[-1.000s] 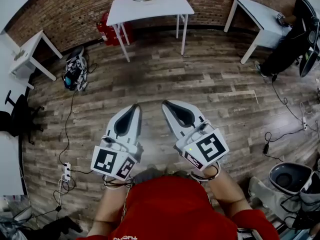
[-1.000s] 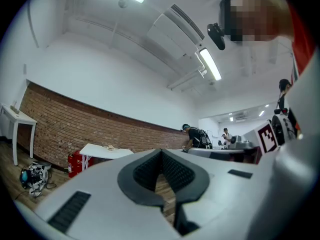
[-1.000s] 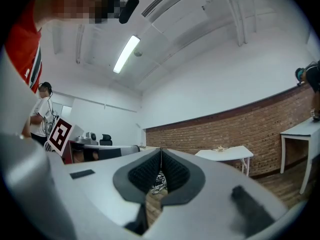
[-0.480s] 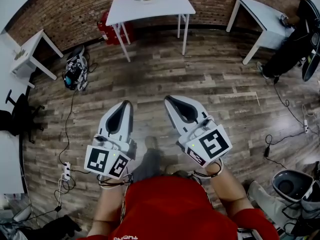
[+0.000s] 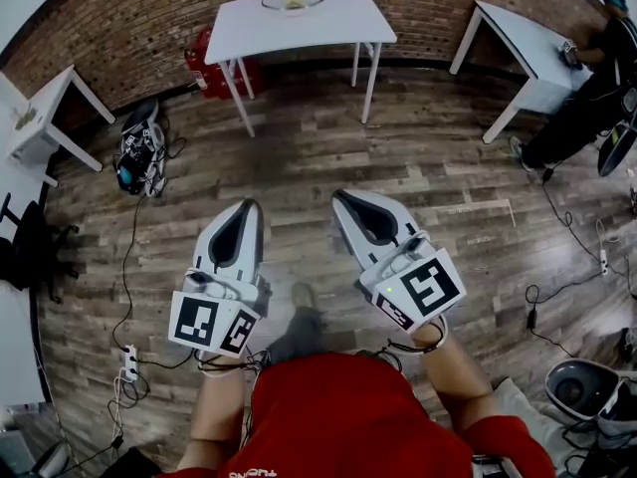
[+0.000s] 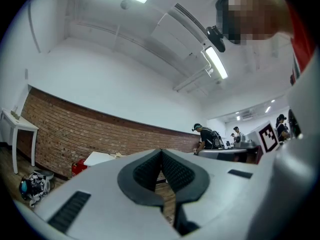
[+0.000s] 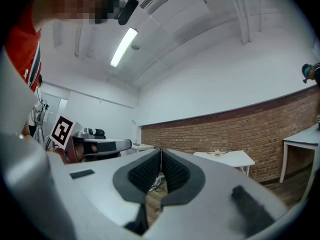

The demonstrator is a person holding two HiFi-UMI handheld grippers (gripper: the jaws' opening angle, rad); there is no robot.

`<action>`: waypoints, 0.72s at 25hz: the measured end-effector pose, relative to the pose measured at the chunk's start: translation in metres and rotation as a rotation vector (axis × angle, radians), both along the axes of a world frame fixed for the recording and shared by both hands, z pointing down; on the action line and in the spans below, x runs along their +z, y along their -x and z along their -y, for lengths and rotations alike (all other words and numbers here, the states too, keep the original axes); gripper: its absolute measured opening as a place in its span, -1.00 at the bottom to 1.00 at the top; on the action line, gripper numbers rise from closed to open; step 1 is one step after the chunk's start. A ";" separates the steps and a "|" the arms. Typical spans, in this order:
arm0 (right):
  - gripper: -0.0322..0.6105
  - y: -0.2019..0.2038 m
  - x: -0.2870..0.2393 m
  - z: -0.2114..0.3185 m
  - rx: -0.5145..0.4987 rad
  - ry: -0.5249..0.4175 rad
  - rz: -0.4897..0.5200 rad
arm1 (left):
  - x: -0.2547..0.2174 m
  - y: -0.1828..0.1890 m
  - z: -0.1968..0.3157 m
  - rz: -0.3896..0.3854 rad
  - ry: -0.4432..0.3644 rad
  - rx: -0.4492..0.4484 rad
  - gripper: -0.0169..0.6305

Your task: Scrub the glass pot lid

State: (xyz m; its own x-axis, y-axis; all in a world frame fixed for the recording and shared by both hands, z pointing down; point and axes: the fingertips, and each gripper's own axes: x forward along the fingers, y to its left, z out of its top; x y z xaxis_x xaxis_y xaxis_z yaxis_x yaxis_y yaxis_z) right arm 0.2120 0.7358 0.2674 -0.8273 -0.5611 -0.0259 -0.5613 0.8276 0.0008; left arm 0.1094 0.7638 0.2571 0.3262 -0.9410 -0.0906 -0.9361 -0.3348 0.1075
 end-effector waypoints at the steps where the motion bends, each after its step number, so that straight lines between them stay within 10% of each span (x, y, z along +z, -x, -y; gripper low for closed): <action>1: -0.80 0.006 -0.001 0.013 0.003 -0.004 -0.004 | 0.000 0.006 0.013 0.003 0.000 0.004 -0.90; 18: -0.80 0.104 -0.001 0.196 0.092 -0.003 -0.038 | 0.004 0.116 0.199 -0.016 0.014 0.082 -0.90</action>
